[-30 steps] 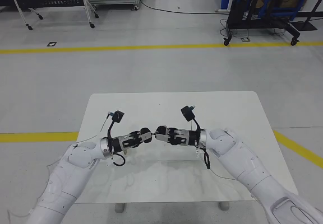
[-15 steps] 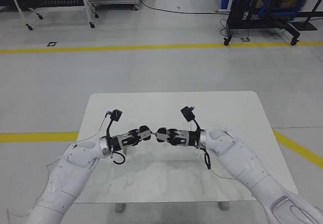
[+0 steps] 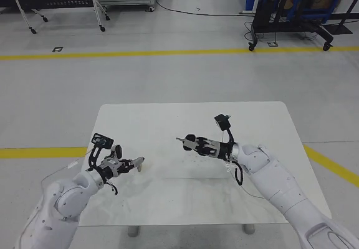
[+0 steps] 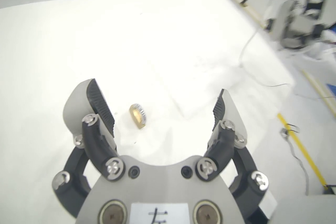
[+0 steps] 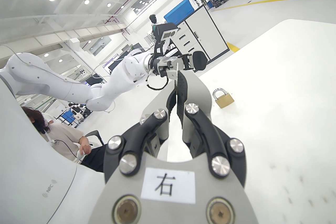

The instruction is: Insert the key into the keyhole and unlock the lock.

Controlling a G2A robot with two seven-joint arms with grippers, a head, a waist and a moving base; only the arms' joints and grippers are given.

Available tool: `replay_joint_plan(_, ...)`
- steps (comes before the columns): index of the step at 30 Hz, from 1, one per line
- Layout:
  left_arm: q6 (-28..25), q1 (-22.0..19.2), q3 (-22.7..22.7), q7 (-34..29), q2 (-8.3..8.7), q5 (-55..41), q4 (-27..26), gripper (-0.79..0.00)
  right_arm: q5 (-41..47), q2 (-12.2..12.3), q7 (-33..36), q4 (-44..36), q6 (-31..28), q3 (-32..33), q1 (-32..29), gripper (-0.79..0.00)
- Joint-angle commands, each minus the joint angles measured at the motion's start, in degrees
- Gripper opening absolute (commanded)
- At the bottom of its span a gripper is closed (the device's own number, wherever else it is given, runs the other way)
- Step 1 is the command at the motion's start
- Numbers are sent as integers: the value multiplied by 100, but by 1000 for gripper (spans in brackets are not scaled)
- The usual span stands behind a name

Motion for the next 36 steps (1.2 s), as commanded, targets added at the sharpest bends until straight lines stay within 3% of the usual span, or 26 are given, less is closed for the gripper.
replay_joint_plan(1,520,-167,238,102,-34,614,154,0,0,0,0,0,0,0,0,-785)
replay_joint_plan(4,763,-443,598,104,-99,759,436,0,0,0,0,0,0,0,0,-785)
replay_joint_plan(6,946,-726,839,-68,-142,950,705,-126,0,0,0,0,0,0,0,-785)
replay_joint_plan(8,1083,-916,1034,-163,-183,1042,866,-175,0,0,0,0,0,0,0,-785)
replay_joint_plan(9,1117,-989,1107,-232,-200,1044,939,-243,0,0,0,0,0,0,0,-785)
replay_joint_plan(13,1225,-1162,1258,-482,-240,1056,1087,-296,0,0,0,0,0,0,0,-785)
replay_joint_plan(19,1305,-1028,1284,-710,-242,1107,928,-311,0,0,0,0,0,0,0,-785)
replay_joint_plan(31,1434,-886,1257,-946,-239,1299,650,-437,0,0,0,0,0,0,0,-785)
replay_joint_plan(34,1470,-948,1331,-954,-261,1331,715,-514,0,0,0,0,0,0,0,-785)
replay_joint_plan(36,1494,-960,1369,-980,-272,1344,715,-653,0,0,0,0,0,0,0,-785)
